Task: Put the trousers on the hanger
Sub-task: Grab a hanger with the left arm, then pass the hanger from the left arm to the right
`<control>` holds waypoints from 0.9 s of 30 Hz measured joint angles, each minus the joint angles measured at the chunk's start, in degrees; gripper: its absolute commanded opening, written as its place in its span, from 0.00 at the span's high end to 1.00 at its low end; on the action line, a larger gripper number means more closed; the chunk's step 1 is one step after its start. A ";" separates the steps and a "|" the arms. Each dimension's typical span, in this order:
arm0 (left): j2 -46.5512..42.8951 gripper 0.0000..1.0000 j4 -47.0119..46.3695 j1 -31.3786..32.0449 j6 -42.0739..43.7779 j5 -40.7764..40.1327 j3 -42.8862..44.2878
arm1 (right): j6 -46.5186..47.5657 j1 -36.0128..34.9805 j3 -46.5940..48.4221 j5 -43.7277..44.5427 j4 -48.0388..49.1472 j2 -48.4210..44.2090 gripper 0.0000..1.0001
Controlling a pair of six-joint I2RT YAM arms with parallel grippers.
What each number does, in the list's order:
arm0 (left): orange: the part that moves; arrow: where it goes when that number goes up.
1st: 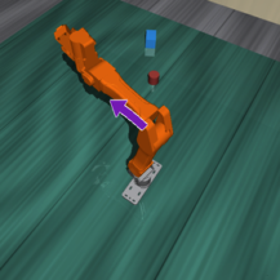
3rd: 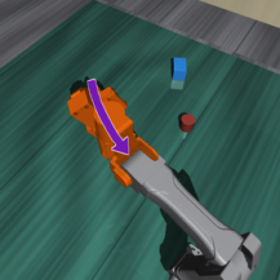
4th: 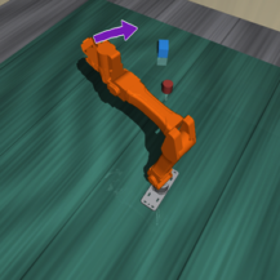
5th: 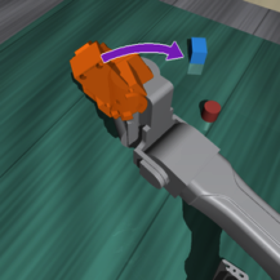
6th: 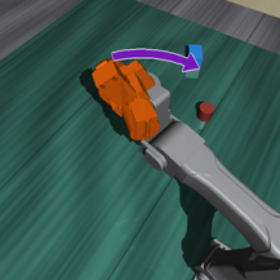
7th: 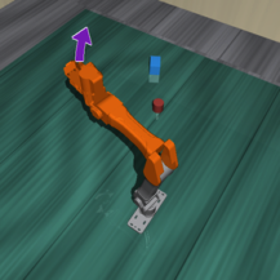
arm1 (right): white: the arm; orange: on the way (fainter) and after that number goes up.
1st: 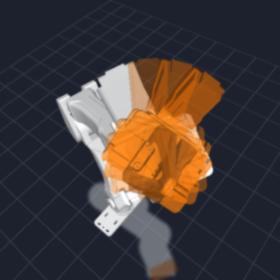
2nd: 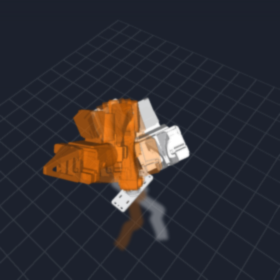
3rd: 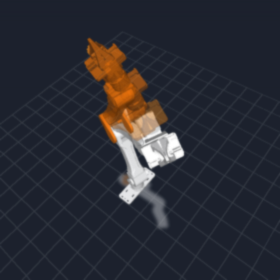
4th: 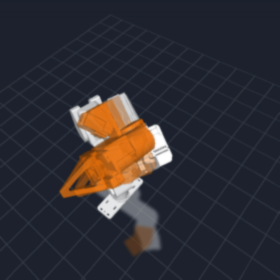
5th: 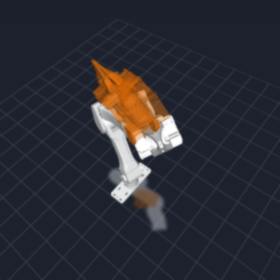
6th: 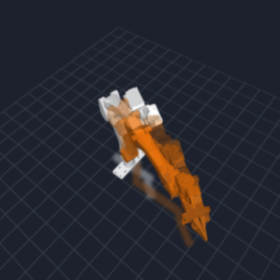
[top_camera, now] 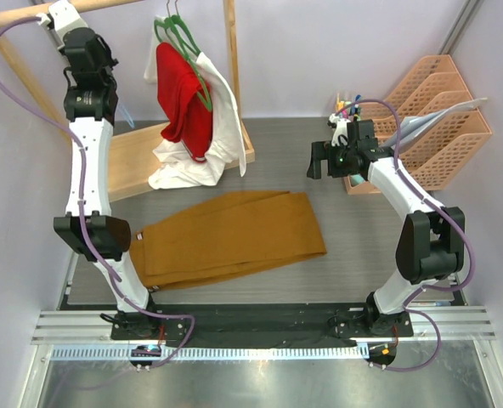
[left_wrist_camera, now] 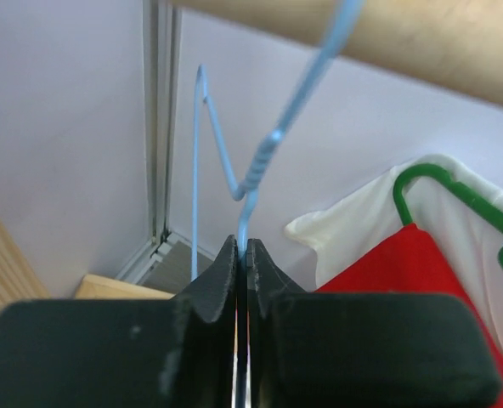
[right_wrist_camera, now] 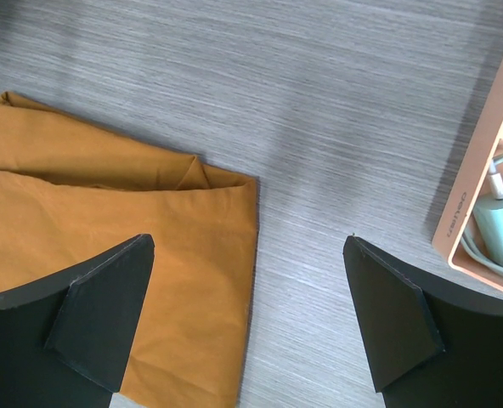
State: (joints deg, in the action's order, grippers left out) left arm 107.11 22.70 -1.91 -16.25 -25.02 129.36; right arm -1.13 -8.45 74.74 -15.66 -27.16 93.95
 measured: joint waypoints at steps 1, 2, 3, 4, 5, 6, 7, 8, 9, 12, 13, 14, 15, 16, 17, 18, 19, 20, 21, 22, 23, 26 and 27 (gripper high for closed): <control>0.02 1.00 -0.11 0.00 0.15 0.02 0.70 | 0.00 0.00 0.00 -0.13 -0.13 0.09 0.00; -0.02 1.00 -0.26 0.00 0.20 0.04 1.44 | 0.00 0.00 0.00 -0.20 -0.28 0.11 0.00; -0.17 1.00 -0.61 0.00 0.17 0.04 1.99 | 0.00 0.02 0.00 -0.33 -0.37 0.11 0.00; -0.50 1.00 -1.03 0.02 0.13 0.13 2.14 | 0.00 0.07 0.00 -0.48 -0.37 0.11 0.00; -1.05 1.00 -1.11 0.02 -0.02 0.17 2.14 | 0.00 0.07 0.00 -0.59 -0.37 0.11 0.00; -1.70 1.00 -1.22 0.00 -0.09 0.44 2.05 | 0.00 0.07 0.00 -0.70 -0.39 0.11 0.00; -2.36 1.00 -1.31 0.00 -0.24 0.59 1.97 | 0.00 0.07 0.00 -0.85 -0.39 0.11 0.00; -3.34 1.00 -1.53 0.00 -0.44 0.85 1.55 | 0.00 0.07 0.00 -1.11 -0.42 0.11 0.00; -4.85 1.00 -1.81 0.00 -0.94 1.20 0.52 | 0.02 0.07 0.00 -1.27 -0.46 0.11 0.00; -11.45 1.00 -2.47 0.02 -2.82 3.04 -5.33 | 0.04 0.11 0.00 -1.66 -0.76 0.11 0.00; -14.91 1.00 -3.26 0.00 -3.58 4.02 -9.31 | 0.09 0.20 0.00 -1.73 -0.94 0.11 0.00; -18.73 1.00 -3.34 0.00 -4.55 5.05 -13.29 | 0.15 0.31 0.00 -1.84 -1.18 0.13 0.00; -22.64 1.00 -4.31 0.02 -5.51 6.23 -17.75 | 0.17 0.46 0.00 -1.86 -1.44 0.13 0.00; -26.18 1.00 -5.05 0.02 -6.27 7.41 -21.55 | 0.20 0.63 0.00 -1.92 -1.64 0.17 0.00; -30.69 1.00 -5.92 0.00 -7.50 9.40 -26.80 | 0.20 0.83 0.00 -2.05 -1.99 0.22 0.00; -35.26 1.00 -7.02 0.00 -8.68 11.69 -32.24 | 0.46 1.05 0.00 -2.23 -2.38 0.31 0.00; -40.61 1.00 -7.91 -0.02 -10.25 14.47 -38.27 | 0.79 1.16 0.00 -2.56 -2.86 0.33 0.00; -44.61 1.00 -8.04 -0.04 -11.56 17.29 -42.66 | 1.16 1.31 0.00 -3.15 -3.61 0.42 0.00; -47.08 1.00 -8.09 -0.04 -12.63 19.32 -45.66 | 1.40 1.46 0.00 -3.85 -4.13 0.48 0.00; -50.27 1.00 -8.57 -0.04 -14.43 21.92 -49.22 | 1.53 1.57 0.00 -4.85 -4.66 0.55 0.00; -52.87 1.00 -8.26 -0.04 -16.44 24.17 -52.39 | 1.55 1.68 0.00 -6.25 -5.22 0.59 0.00; -58.36 1.00 -7.30 -0.04 -21.20 30.62 -60.11 | 1.46 1.73 0.00 -11.30 -6.16 0.59 0.00; -59.69 1.00 -6.62 -0.04 -22.91 33.70 -63.08 | 1.33 1.73 0.00 -13.40 -6.34 0.59 0.01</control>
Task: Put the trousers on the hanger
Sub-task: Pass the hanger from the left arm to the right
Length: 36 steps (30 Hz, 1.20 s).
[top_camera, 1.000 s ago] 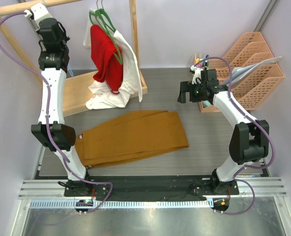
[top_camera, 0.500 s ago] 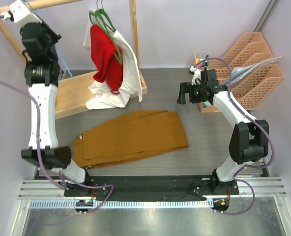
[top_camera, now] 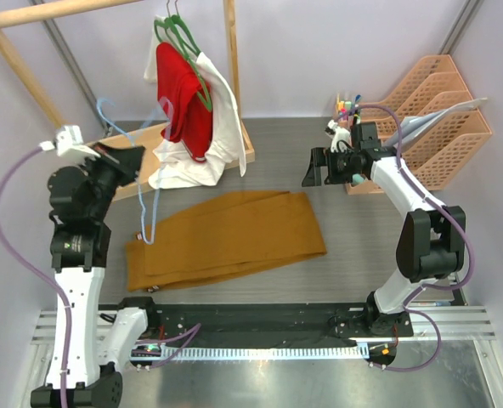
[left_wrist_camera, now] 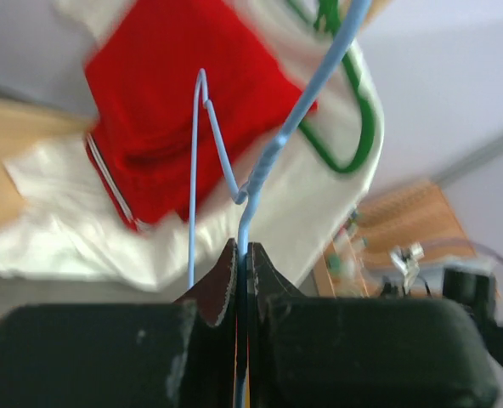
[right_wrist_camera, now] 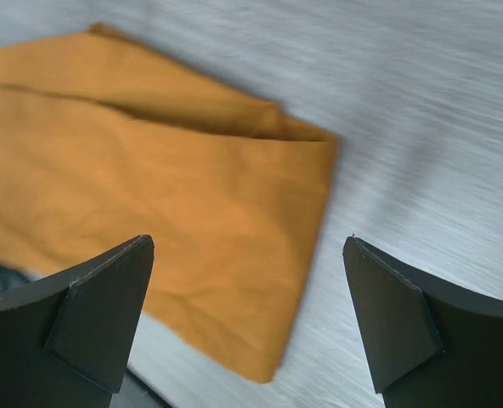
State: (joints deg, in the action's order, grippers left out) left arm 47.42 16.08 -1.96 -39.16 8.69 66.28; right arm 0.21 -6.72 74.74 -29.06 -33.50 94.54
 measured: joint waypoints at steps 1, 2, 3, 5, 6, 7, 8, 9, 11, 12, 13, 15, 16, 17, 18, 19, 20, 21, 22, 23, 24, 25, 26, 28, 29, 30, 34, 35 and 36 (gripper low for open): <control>-0.79 1.00 0.96 0.00 -1.16 2.08 -2.03 | -0.15 0.00 0.00 -1.42 -0.09 0.00 0.01; -2.03 1.00 2.40 0.00 -2.58 5.14 -4.96 | -0.48 0.00 0.00 -3.48 -0.22 0.00 0.01; -2.64 1.00 3.34 0.00 -3.15 7.10 -6.73 | -1.03 0.00 0.00 -5.49 -0.15 -0.04 0.02; -3.58 1.00 4.90 0.00 -4.39 12.07 -10.84 | -3.04 0.00 -0.37 -9.88 0.98 -0.26 0.06; -4.20 1.00 5.66 0.00 -4.87 14.45 -12.74 | -4.85 -0.02 -1.70 -12.13 3.76 -1.03 0.08; -4.83 1.00 6.01 0.00 -5.25 16.46 -14.27 | -7.82 -0.04 -3.48 -13.88 6.56 -2.12 0.08; -5.79 1.00 6.34 0.00 -5.49 19.45 -15.98 | -11.34 -0.24 -5.99 -15.13 10.91 -3.76 0.08; -7.45 1.00 6.32 0.00 -5.57 23.39 -18.62 | -14.95 -0.59 -8.83 -15.72 15.76 -5.97 0.08; -9.27 1.00 6.49 0.02 -5.40 28.02 -21.24 | -19.50 -2.05 -12.59 -15.54 22.38 -10.34 0.09; -10.34 1.00 6.47 0.00 -5.16 30.84 -22.93 | -20.26 -3.48 -12.57 -15.34 24.20 -11.85 0.09; -11.58 1.00 6.60 0.02 -4.90 33.73 -24.65 | -19.67 -5.11 -11.96 -15.19 25.57 -12.63 0.09; -13.97 1.00 8.28 0.04 -3.78 38.47 -27.23 | -15.91 -10.21 -7.78 -14.40 26.67 -13.07 0.09; -15.19 1.00 9.44 0.04 -3.26 40.19 -27.85 | -13.31 -12.48 -5.81 -14.03 27.28 -13.07 0.09; -16.68 1.00 10.54 0.04 -2.45 42.07 -28.11 | -8.59 -15.41 -3.96 -13.44 27.47 -13.20 0.09; -17.62 1.00 10.95 0.04 -2.25 43.23 -28.11 | -5.40 -17.05 -3.06 -12.81 27.63 -13.31 0.09; -18.38 1.00 11.08 0.04 -2.12 44.46 -28.09 | -0.87 -19.26 -2.45 -11.85 27.71 -13.60 0.09; -19.30 1.00 11.19 0.04 -2.10 45.77 -28.02 | 4.68 -21.59 -2.43 -10.62 27.61 -14.05 0.09; -19.89 1.00 11.19 0.04 -2.10 47.21 -27.87 | 9.94 -23.78 -2.86 -9.20 27.36 -14.60 0.10; -19.98 1.00 11.13 0.04 -2.16 48.57 -27.82 | 14.93 -25.86 -3.61 -7.89 27.26 -15.21 0.11; -19.82 1.00 11.23 0.04 -2.21 49.83 -27.85 | 19.47 -27.87 -4.57 -6.82 27.21 -15.74 0.12; -19.56 1.00 11.37 0.04 -2.23 51.17 -27.91 | 24.00 -30.05 -5.46 -5.79 27.12 -16.13 0.12; -19.41 1.00 11.41 0.04 -2.23 52.11 -28.02 | 27.12 -31.65 -5.97 -4.92 26.88 -16.20 0.13; -19.45 1.00 11.47 0.04 -2.23 53.40 -28.41 | 31.36 -33.79 -6.29 -3.74 26.53 -16.11 0.14; -19.96 1.00 11.96 0.07 -2.25 54.47 -28.87 | 37.92 -37.11 -6.40 -2.27 25.77 -15.76 0.16; -20.24 1.00 12.13 0.07 -2.23 54.73 -28.96 | 40.28 -38.25 -6.40 -1.86 25.49 -15.74 0.18; -20.48 1.00 12.15 0.07 -2.21 54.90 -28.96 | 43.08 -39.63 -6.40 -1.49 24.90 -15.72 0.20; -20.96 1.00 12.15 0.07 -2.23 55.39 -28.96 | 51.45 -43.52 -6.58 -0.68 22.62 -15.63 0.38; -20.96 1.00 12.15 0.07 -2.27 55.39 -28.96 | 53.11 -44.19 -6.75 -0.50 22.34 -15.63 0.41; -20.98 1.00 12.17 0.07 -2.32 55.41 -28.96 | 55.10 -44.98 -7.06 -0.20 22.05 -15.39 0.45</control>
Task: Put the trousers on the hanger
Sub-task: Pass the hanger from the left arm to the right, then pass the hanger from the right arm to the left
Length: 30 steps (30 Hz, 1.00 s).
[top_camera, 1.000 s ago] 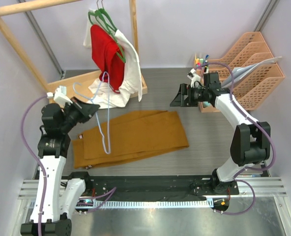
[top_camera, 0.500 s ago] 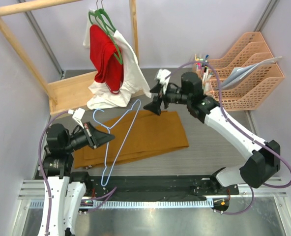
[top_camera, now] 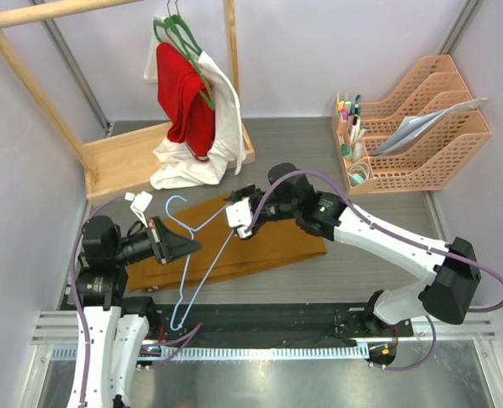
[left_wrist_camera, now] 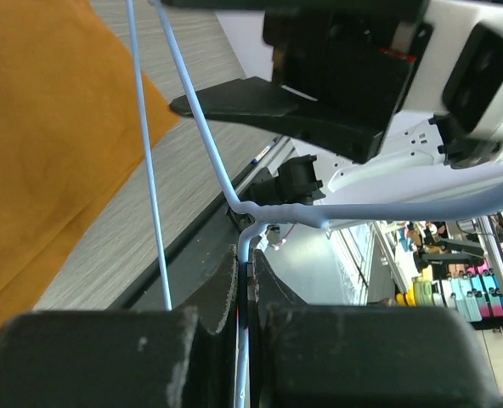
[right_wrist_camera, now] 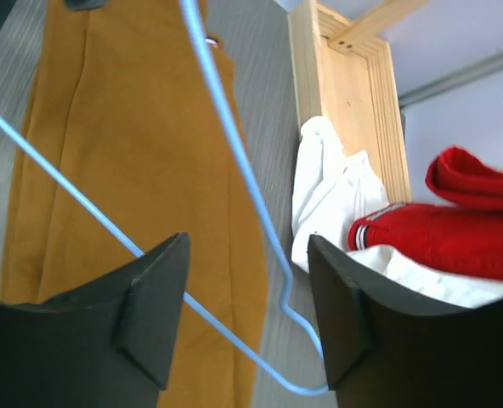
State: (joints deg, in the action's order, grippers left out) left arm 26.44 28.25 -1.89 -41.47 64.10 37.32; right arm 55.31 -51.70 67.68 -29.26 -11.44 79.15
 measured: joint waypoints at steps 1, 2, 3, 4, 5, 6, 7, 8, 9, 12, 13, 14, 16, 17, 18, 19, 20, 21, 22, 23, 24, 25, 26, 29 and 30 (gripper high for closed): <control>-0.07 1.00 0.00 0.00 -0.04 0.07 0.00 | 1.14 -0.42 -0.09 0.26 -0.20 0.33 0.48; -0.11 1.00 0.00 0.00 -0.07 0.15 0.00 | 2.36 -0.90 -0.09 0.68 -0.44 0.98 0.54; -0.22 1.00 0.00 0.00 -0.07 0.26 -0.02 | 3.15 -1.18 -0.09 0.92 -0.48 1.62 0.56; -0.28 1.00 0.20 0.00 -0.07 0.37 -0.02 | 3.89 -1.38 -0.04 1.33 -0.42 2.38 0.58; -0.44 1.00 0.57 0.00 0.09 0.48 -0.07 | 4.46 -1.42 0.04 1.70 -0.50 3.19 0.66; -0.52 1.00 1.05 0.00 0.31 0.48 -0.07 | 4.81 -1.42 0.07 2.08 -0.57 3.80 0.69; -0.59 1.00 1.57 0.00 0.66 0.46 -0.09 | 5.27 -1.42 0.17 2.47 -0.76 4.46 0.75; -0.61 1.00 2.08 0.00 1.22 0.55 -0.07 | 5.73 -1.42 0.28 2.82 -0.87 4.90 0.81; -0.59 1.00 2.38 0.00 1.53 0.66 -0.07 | 6.10 -1.42 0.37 3.10 -1.01 5.14 0.95; -0.42 0.92 3.19 -0.02 2.95 0.68 -0.07 | 7.32 -1.38 1.14 3.76 -2.29 5.77 0.99; -0.31 0.82 3.34 -0.02 3.23 0.61 -0.07 | 7.76 -1.38 1.22 3.93 -3.04 5.79 0.99; -0.28 0.67 3.50 -0.04 3.58 0.50 -0.07 | 8.07 -1.38 1.22 4.11 -3.78 5.79 0.99; -0.31 0.44 4.11 -0.02 4.85 -0.02 0.24 | 8.72 -1.33 1.22 4.09 -5.11 5.79 0.99; -0.24 0.41 4.55 -0.02 5.90 -0.28 0.70 | 9.11 -1.16 1.31 4.11 -5.81 5.79 0.99; -0.11 0.34 5.11 -0.02 6.43 -0.74 1.49 | 9.55 -0.85 1.44 4.09 -6.64 5.79 0.99; 0.15 0.31 5.57 0.00 7.23 -1.38 2.62 | 10.03 -0.44 1.64 4.04 -7.52 5.79 0.99; 0.79 0.31 5.95 0.00 8.33 -1.68 4.00 | 10.56 0.07 1.95 4.02 -8.55 5.79 0.99; 1.64 0.30 6.21 0.00 9.40 -1.97 5.51 | 10.88 0.44 2.23 3.98 -9.42 5.79 0.99; 2.45 0.30 6.43 0.00 10.25 -2.34 6.78 | 11.28 0.85 2.62 3.80 -10.58 5.79 0.99; 3.50 0.29 6.69 0.00 11.19 -2.91 8.22 | 11.82 1.20 3.02 3.72 -11.50 5.79 0.99; 4.74 0.30 6.91 0.00 12.55 -3.58 9.68 | 12.33 1.64 3.37 3.65 -12.48 5.79 0.99; 5.70 0.31 7.15 0.00 13.60 -4.37 10.73 | 12.81 1.84 3.61 3.65 -13.31 5.79 0.99; 6.36 0.33 7.30 0.00 14.27 -4.90 11.43 | 13.27 1.95 3.87 3.65 -14.19 5.79 0.99; 8.28 0.34 7.63 0.00 16.81 -7.28 13.29 | 14.95 1.95 5.20 3.52 -17.99 5.99 0.99; 8.57 0.35 7.65 0.00 17.18 -7.80 13.57 | 15.39 1.95 5.42 3.41 -18.67 6.01 0.99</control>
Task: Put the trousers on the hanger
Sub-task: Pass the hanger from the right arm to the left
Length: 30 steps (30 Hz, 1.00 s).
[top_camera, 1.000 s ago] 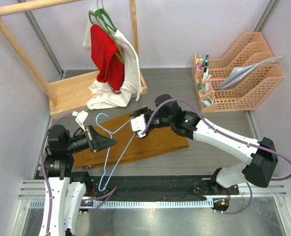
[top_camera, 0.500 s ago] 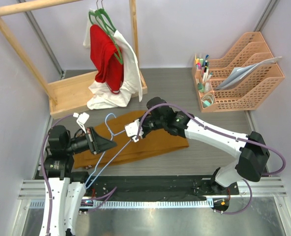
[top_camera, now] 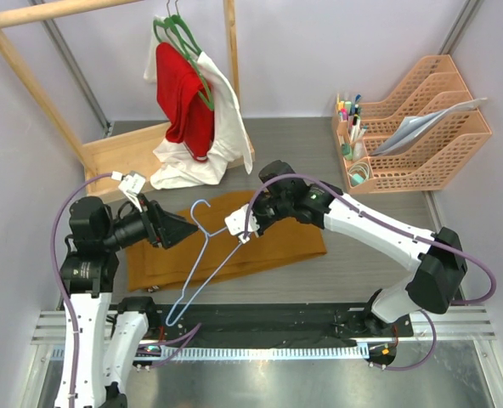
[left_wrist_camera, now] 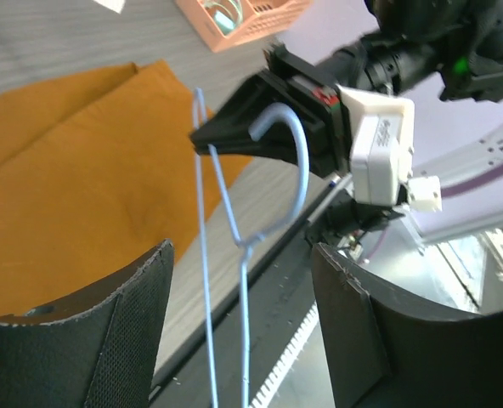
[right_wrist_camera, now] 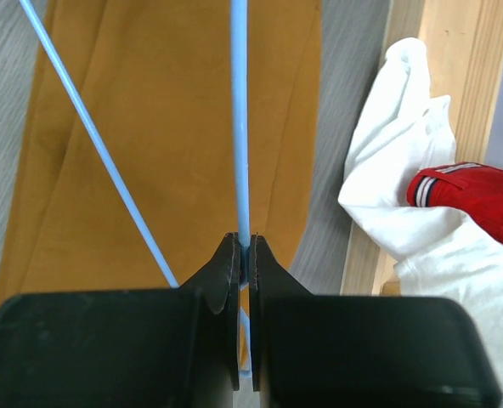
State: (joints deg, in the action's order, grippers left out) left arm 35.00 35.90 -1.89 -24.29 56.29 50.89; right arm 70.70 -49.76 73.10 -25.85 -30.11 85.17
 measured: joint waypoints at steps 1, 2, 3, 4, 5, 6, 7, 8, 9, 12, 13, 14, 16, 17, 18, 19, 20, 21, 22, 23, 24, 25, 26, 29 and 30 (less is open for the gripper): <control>0.26 0.35 0.02 0.00 0.52 -0.76 0.35 | 0.72 0.00 0.22 -0.09 -0.90 0.00 0.99; 0.50 0.38 0.02 0.00 0.87 -1.42 0.70 | 1.55 0.00 0.35 -0.20 -1.73 0.00 0.99; 0.76 0.40 -0.02 0.00 1.29 -1.97 1.01 | 2.32 0.00 0.35 -0.22 -2.40 0.00 0.99; 1.03 0.41 -0.02 0.00 1.70 -2.36 1.25 | 3.04 0.00 0.35 -0.22 -3.10 0.00 0.99; 1.36 0.45 -0.04 0.00 2.19 -2.60 1.44 | 3.63 0.00 0.35 -0.20 -3.74 0.00 0.99; 1.68 0.47 -0.04 0.04 2.43 -2.75 1.55 | 4.26 0.00 0.37 -0.20 -4.46 0.00 0.99; 2.16 0.48 -0.02 0.31 2.80 -2.80 1.55 | 4.87 0.00 0.46 -0.17 -5.35 0.02 0.99; 2.54 0.49 0.00 0.48 3.02 -2.82 1.55 | 5.40 0.02 0.52 -0.13 -5.92 0.11 0.99; 3.06 0.50 0.00 1.11 3.50 -2.97 1.55 | 5.86 0.02 0.79 -0.02 -6.69 0.31 0.99; 3.91 0.49 -0.02 4.28 4.22 -3.87 1.38 | 7.30 0.00 2.34 0.11 -9.05 1.60 0.99; 4.04 0.49 0.00 5.64 4.33 -4.33 1.29 | 7.78 0.00 2.73 0.13 -9.55 2.01 0.99; 4.20 0.51 0.00 6.73 4.44 -4.66 1.25 | 8.22 0.00 3.02 0.11 -9.90 2.29 0.99; 4.74 0.52 -0.26 10.03 4.37 -6.01 1.14 | 9.33 0.00 3.67 0.22 -10.93 2.91 0.99; 5.01 0.56 -0.37 11.39 4.22 -6.64 0.98 | 9.90 0.00 3.85 0.28 -11.28 3.04 0.99; 5.44 0.58 -0.50 13.07 4.04 -7.32 0.72 | 10.32 0.00 3.89 0.28 -11.56 3.13 0.99; 5.97 0.63 -0.50 14.62 3.76 -7.85 0.39 | 10.80 0.00 4.04 0.37 -12.04 3.23 0.99; 6.58 0.79 -0.50 16.15 3.56 -8.46 0.02 | 11.37 0.00 4.22 0.48 -12.39 3.39 0.99; 7.13 0.85 -0.50 17.31 3.30 -8.96 -0.31 | 11.89 0.00 4.44 0.55 -12.61 3.63 0.99; 7.78 0.93 -0.50 18.56 2.60 -9.68 -0.76 | 12.35 0.02 4.79 0.70 -12.96 3.87 0.99; 8.31 1.00 -0.70 19.41 2.08 -10.32 -1.25 | 12.79 0.02 5.07 0.79 -13.31 4.07 0.99; 8.76 1.00 -1.18 19.80 1.31 -10.99 -1.81 | 13.07 0.07 5.18 0.96 -13.53 4.13 0.95; 9.18 1.00 -1.81 20.26 0.35 -12.17 -2.40 | 13.31 0.17 5.18 1.40 -14.38 4.15 0.87; 9.40 1.00 -2.43 20.26 -0.94 -13.51 -3.04 | 13.27 0.46 5.18 1.55 -15.32 4.15 0.64; 8.81 1.00 -6.14 20.28 -6.08 -17.20 -5.99 | 10.05 1.29 5.18 2.36 -14.71 4.15 0.29; 7.87 1.00 -8.63 20.33 -8.61 -18.69 -7.96 | 7.76 2.14 5.25 2.08 -14.03 4.13 0.19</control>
State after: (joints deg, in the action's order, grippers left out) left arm 42.87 27.27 18.44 -32.91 37.60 42.94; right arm 78.46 -47.62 78.35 -23.77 -44.14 89.30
